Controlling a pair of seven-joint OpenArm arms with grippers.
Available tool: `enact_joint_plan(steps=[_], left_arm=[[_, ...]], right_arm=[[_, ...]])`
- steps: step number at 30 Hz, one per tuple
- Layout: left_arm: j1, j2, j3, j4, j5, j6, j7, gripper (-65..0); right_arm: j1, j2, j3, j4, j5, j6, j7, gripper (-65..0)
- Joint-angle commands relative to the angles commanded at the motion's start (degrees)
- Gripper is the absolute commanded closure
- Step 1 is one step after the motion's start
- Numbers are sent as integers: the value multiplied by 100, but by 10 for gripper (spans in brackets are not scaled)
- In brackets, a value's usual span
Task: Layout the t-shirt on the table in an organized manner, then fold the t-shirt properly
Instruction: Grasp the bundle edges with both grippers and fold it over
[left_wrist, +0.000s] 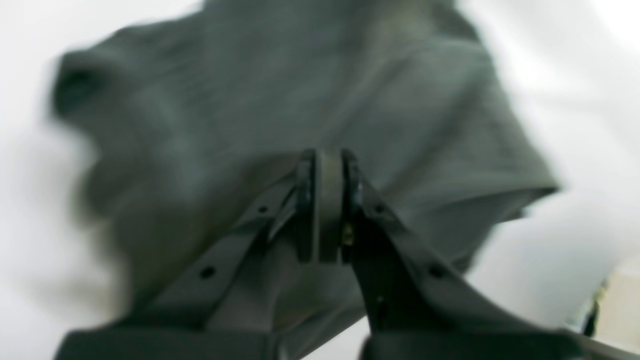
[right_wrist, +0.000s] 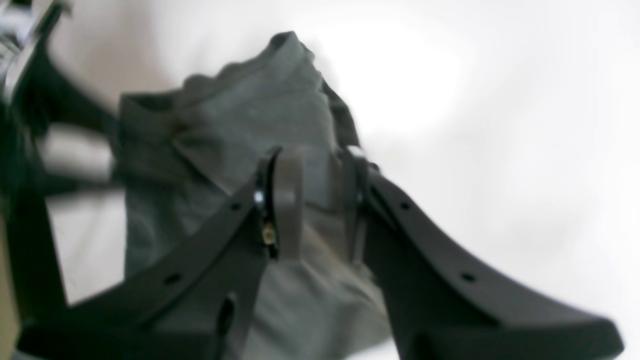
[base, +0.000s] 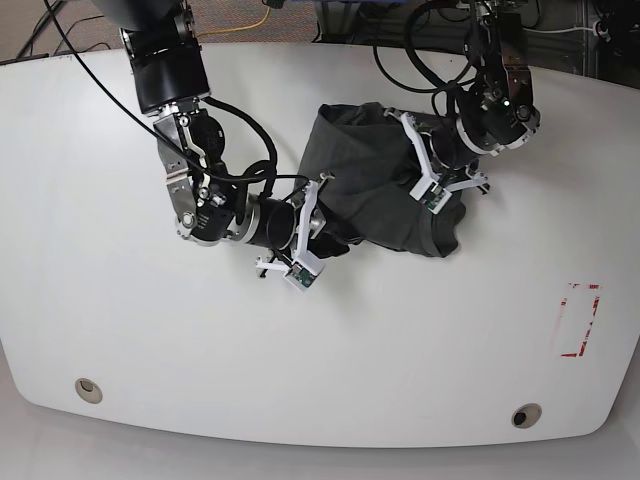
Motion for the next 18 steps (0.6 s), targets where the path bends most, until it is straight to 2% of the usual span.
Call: enact_joint_plan(steps=[4, 7, 9, 18], left_arm=[[0, -62, -9, -167, 0, 0, 0, -4], [0, -308, -18, -281, -26, 0, 0, -4], [0, -501, -18, -396, -26, 0, 0, -4], [9, -1046, -18, -862, -35, 0, -9, -4]], right_arm=[[53, 132, -281, -721, 0, 9, 686, -128], [105, 237, -484, -1152, 0, 26, 1116, -125], [105, 369, -571, -1495, 0, 132, 1424, -125], [114, 695, -554, -1952, 0, 136, 1714, -124]])
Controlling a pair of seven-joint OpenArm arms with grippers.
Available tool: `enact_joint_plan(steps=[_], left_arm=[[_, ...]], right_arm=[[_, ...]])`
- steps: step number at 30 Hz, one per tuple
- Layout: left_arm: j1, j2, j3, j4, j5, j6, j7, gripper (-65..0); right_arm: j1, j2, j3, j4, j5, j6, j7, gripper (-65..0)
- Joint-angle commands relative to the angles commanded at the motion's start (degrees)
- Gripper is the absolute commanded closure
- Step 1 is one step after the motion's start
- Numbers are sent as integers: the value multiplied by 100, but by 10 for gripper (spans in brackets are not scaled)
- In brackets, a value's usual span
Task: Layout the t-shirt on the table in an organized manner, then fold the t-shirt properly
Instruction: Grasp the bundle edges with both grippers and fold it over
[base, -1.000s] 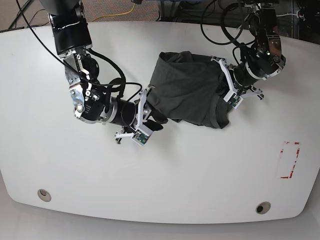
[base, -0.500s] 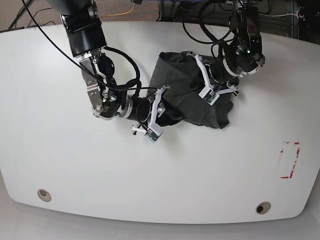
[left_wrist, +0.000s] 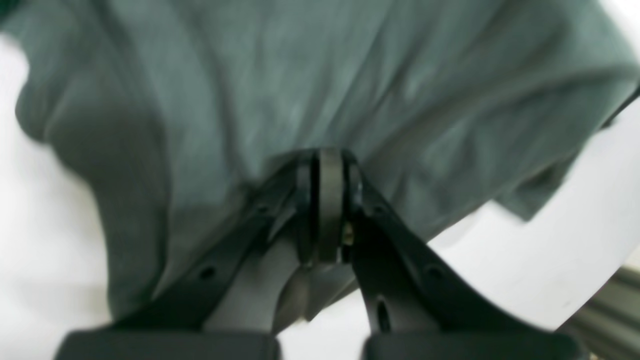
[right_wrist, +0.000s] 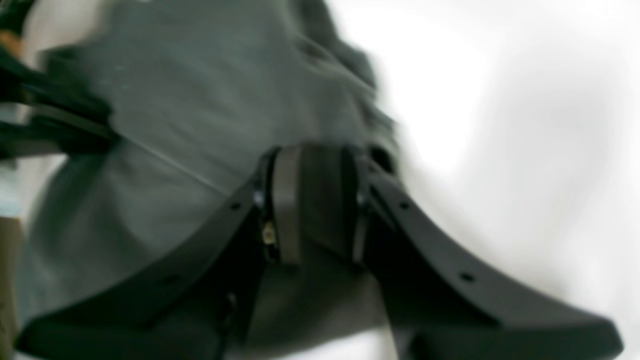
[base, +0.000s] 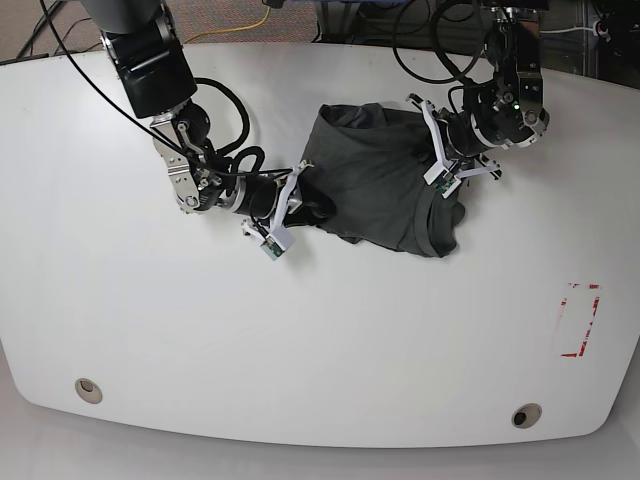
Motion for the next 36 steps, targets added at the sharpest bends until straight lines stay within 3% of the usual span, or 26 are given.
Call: enact_joint_plan(steps=[6, 11, 14, 19, 22, 28, 33, 36], left_arm=[[-9, -88, 0, 202, 0, 0, 9, -4], [97, -70, 0, 897, -9, 0, 26, -4], [114, -62, 0, 1222, -9, 0, 26, -4], [132, -53, 18, 1345, -18, 0, 26, -4], [141, 9, 44, 1345, -18, 0, 26, -4], [316, 466, 167, 1345, -18, 0, 26, -4], [404, 703, 580, 1301, 0, 0, 26, -4], [475, 756, 730, 1284, 26, 0, 26, -4]], right_arm=[[18, 132, 9, 642, 26, 0, -343, -124], [0, 62, 448, 1758, 35, 0, -1336, -124], [-9, -132, 615, 2347, 26, -119, -1846, -124], [-9, -360, 624, 2875, 18, -277, -2242, -124], [-18, -571, 615, 2901, 18, -312, -2268, -124], [-9, -932, 607, 2462, 0, -286, -2215, -124], [9, -1064, 598, 1960, -211, -251, -1758, -127], [9, -1073, 475, 1635, -624, -57, -1415, -127]])
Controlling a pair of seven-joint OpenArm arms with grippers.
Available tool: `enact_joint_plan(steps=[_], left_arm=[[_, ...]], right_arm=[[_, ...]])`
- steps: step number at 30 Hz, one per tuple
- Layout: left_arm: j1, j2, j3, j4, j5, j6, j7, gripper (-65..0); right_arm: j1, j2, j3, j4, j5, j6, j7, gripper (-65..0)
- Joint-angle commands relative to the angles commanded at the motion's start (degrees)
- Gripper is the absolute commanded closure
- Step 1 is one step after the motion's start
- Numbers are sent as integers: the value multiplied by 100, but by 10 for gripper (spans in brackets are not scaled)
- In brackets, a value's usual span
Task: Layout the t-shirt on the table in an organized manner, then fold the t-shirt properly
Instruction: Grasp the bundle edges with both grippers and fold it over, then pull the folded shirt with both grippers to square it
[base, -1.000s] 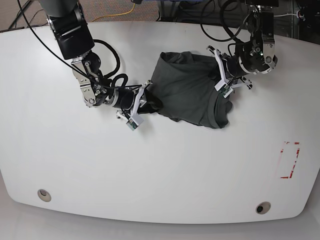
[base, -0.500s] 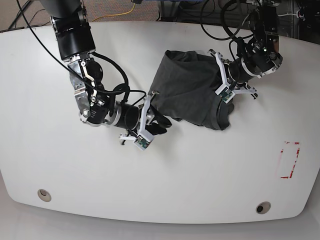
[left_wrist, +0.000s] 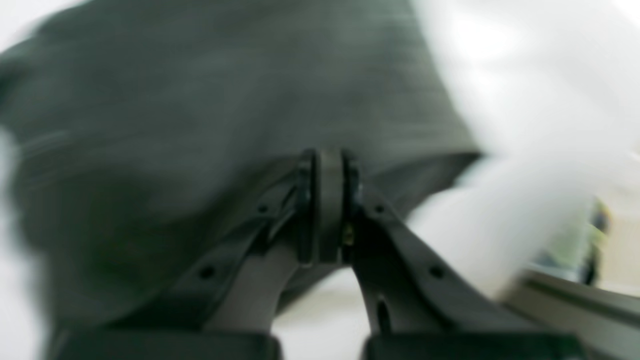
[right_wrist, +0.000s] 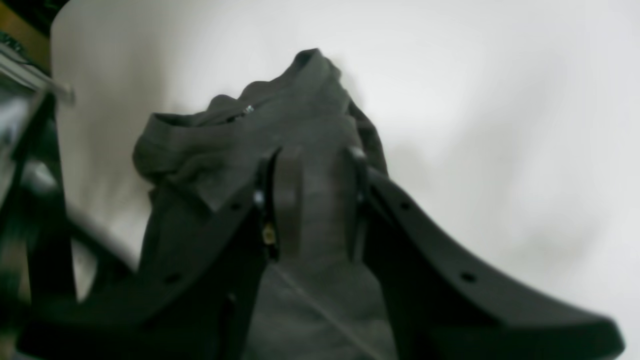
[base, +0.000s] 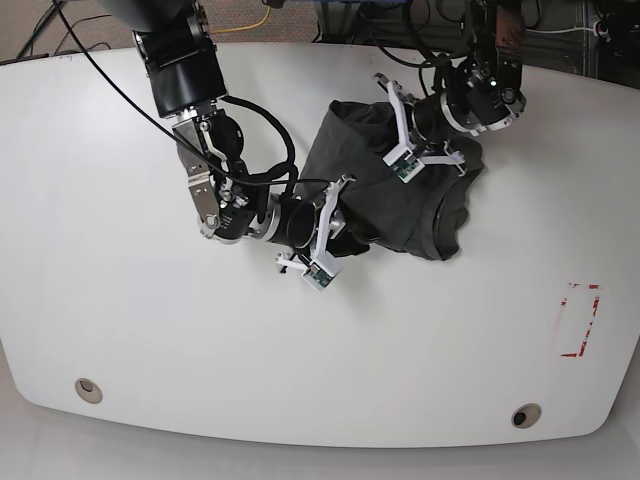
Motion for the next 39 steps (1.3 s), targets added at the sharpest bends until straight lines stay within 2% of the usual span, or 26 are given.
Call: enact_joint_plan(steps=[1, 6, 10, 13, 15, 21, 28, 34, 39], left_arm=[[35, 0, 18, -9, 0, 0, 0, -4], [132, -62, -9, -79, 9, 0, 0, -4], [211, -422, -9, -79, -18, 0, 0, -4], [229, -642, -9, -79, -18, 0, 0, -4], [246, -897, -9, -79, -18, 0, 0, -4], [246, -1415, -9, -79, -9, 0, 0, -4], [26, -1864, -9, -387, -9, 0, -9, -4], [-360, -1952, -9, -993, -26, 0, -9, -4], [-431, -1934, -9, -756, -44, 0, -9, -4]], right_arm=[[0, 0, -53, -123, -105, 57, 97, -125], [0, 0, -149, -905, -651, 57, 809, -124], [-35, 35, -149, -1697, -897, 57, 1530, -124], [-44, 62, -141, -2145, -905, 57, 1916, -122], [-167, 176, -141, -2321, -905, 57, 2031, -122], [-642, 413, 193, -1723, -905, 57, 1987, -122], [-1204, 580, 756, -668, -905, 57, 1196, -122], [-1705, 589, 1187, 334, -914, 57, 615, -122], [-1916, 545, 1345, 1187, -914, 57, 141, -122]])
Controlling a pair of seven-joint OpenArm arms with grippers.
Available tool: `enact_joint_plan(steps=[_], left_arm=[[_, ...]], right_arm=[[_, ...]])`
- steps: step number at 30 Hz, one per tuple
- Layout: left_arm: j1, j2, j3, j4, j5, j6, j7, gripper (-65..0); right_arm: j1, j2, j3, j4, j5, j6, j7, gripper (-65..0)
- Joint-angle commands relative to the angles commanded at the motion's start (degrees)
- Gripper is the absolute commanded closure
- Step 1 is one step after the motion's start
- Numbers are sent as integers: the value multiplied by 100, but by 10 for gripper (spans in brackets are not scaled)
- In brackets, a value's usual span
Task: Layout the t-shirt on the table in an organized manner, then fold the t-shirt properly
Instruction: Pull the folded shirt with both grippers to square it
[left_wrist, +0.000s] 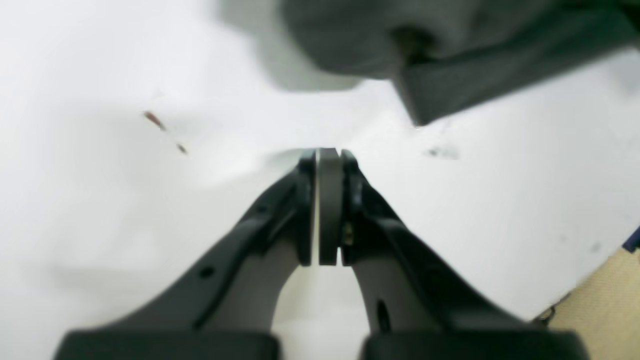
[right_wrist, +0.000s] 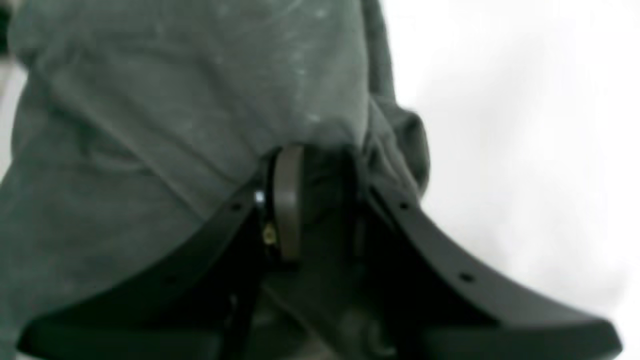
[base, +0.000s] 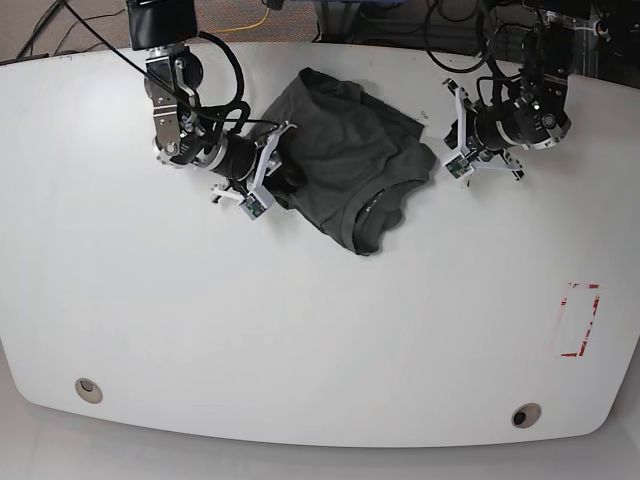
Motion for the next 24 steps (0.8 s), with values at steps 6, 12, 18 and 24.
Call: enact_joint_plan(steps=[6, 12, 18, 24], left_arm=[[26, 290, 0, 589, 0, 0, 9, -4], [273, 527, 0, 897, 0, 0, 9, -4], [422, 985, 0, 818, 35, 0, 0, -4], [475, 1248, 0, 571, 53, 0, -26, -4]], right_arm=[[9, -9, 18, 1108, 9, 0, -756, -122], [0, -9, 18, 1749, -35, 0, -1178, -122], [-105, 70, 26, 1697, -53, 0, -1187, -122], [-202, 123, 185, 1284, -308, 0, -659, -122]])
